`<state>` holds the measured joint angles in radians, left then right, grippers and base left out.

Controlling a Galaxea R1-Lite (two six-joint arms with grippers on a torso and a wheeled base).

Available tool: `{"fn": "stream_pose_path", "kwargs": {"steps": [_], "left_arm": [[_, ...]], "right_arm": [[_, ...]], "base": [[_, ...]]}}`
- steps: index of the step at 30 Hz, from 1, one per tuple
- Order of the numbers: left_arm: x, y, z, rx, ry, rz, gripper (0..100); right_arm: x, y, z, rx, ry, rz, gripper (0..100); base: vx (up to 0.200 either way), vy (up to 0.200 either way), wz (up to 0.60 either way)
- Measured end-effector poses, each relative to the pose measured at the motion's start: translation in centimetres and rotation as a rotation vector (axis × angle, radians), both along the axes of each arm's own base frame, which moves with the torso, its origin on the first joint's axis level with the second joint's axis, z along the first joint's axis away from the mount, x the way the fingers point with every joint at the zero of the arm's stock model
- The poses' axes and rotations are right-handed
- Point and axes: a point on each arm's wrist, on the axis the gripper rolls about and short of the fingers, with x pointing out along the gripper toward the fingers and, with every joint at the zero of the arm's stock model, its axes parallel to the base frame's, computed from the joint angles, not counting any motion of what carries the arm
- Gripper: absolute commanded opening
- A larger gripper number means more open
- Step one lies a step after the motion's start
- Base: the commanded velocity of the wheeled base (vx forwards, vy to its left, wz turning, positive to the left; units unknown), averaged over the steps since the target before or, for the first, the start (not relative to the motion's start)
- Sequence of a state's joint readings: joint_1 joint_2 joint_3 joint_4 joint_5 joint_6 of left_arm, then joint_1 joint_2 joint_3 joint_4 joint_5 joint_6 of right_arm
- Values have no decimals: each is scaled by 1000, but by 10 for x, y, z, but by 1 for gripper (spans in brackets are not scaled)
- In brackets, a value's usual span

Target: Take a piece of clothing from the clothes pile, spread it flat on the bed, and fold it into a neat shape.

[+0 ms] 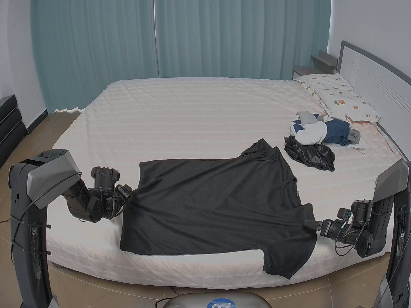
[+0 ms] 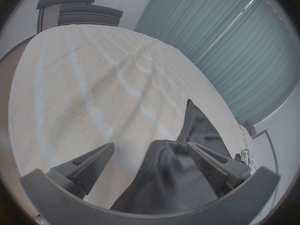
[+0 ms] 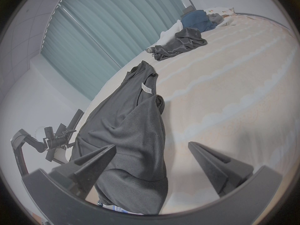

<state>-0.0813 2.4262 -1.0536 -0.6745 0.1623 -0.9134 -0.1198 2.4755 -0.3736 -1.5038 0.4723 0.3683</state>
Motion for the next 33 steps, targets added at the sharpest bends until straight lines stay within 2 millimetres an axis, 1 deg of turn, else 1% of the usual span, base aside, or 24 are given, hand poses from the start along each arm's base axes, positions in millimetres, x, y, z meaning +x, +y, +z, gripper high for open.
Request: {"fn": "stream_pose_path", "kwargs": {"steps": [3,6,11,16,18,20,23,27,30,33], "left_arm": [[-5,6,3,-26,4,10,100],[-16,10,7,-73,12,-25,100],[-50,16,9,-150,54,-162,100],[-86,18,7,-72,113,-355,100],[-100,15,5,-50,141,-416,100],[-113,6,4,-33,165,-480,100],[-125,-6,3,-2,193,-514,100],[-134,-16,1,74,222,-497,100],[-139,-25,-1,95,237,-518,100],[-141,-28,-2,108,245,-521,100]], "right_arm": [[0,-1,0,15,6,-10,100],[0,-1,0,27,11,-18,100],[0,-2,1,38,8,-25,100],[0,-2,1,44,7,-30,100],[0,-2,1,45,7,-30,100],[0,-2,0,47,8,-31,100],[0,-2,0,48,8,-31,100],[-1,-2,0,49,9,-32,100],[-1,-2,0,49,11,-32,100],[-1,-1,0,49,10,-30,100]], "base": [[0,0,0],[0,0,0],[0,0,0],[0,0,0],[0,0,0],[0,0,0],[0,0,0],[0,0,0],[0,0,0],[0,0,0]]}}
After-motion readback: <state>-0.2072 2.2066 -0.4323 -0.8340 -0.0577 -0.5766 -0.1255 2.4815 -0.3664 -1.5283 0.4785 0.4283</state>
